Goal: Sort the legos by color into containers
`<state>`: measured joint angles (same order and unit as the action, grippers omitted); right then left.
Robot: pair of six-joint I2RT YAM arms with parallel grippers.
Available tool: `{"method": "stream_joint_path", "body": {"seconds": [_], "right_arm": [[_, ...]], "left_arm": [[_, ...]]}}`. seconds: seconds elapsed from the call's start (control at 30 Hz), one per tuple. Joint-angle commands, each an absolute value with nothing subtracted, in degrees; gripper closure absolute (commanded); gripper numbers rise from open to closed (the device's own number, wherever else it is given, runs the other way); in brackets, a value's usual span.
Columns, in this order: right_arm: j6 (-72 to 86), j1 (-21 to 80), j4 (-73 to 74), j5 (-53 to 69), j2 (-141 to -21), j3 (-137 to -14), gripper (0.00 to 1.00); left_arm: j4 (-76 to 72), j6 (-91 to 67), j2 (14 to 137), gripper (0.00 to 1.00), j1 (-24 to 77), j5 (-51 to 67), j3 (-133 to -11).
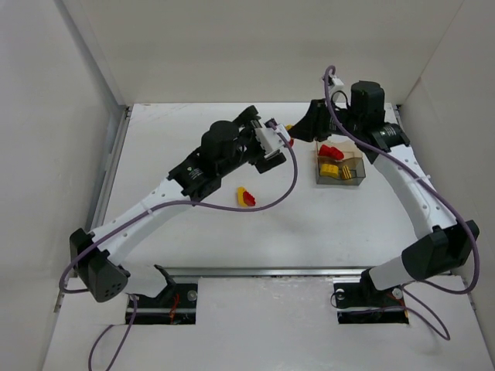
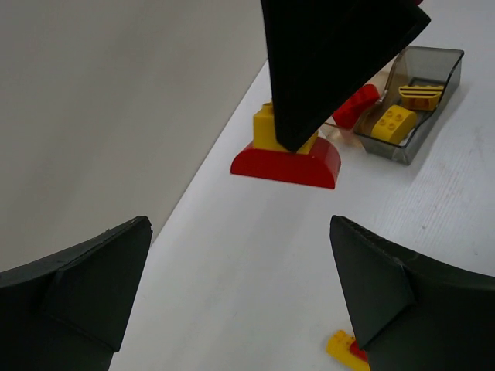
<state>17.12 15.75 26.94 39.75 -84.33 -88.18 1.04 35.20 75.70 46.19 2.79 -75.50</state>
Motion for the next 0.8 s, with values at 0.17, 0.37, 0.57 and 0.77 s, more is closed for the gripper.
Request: {"method": "stream_joint_path", "body": {"seconds": [0.17, 0.37, 0.57, 0.77], "right_arm": [[21.01, 21.62, 19.96, 33.76, -80.77, -89.65, 1.0], [22.24, 23.99, 18.72, 33.22, -80.77, -88.51, 1.0], [22.24, 24.52, 18.19, 33.22, -80.77, -88.51, 1.0], [22.24, 24.52, 18.81, 31.99, -81.29, -88.51, 1.0]], "left_arm": [[1.48, 32.87, 77.52, 0.0, 46.23, 12.91, -76.99], [2.02, 31.73, 78.05, 0.0, 46.23, 13.01, -78.13], [1.41, 30.5, 78.05, 0.02, 46.23, 11.26, -78.13], [-0.26, 30.75, 78.75, 0.01, 46.23, 5.98, -78.83]]}}
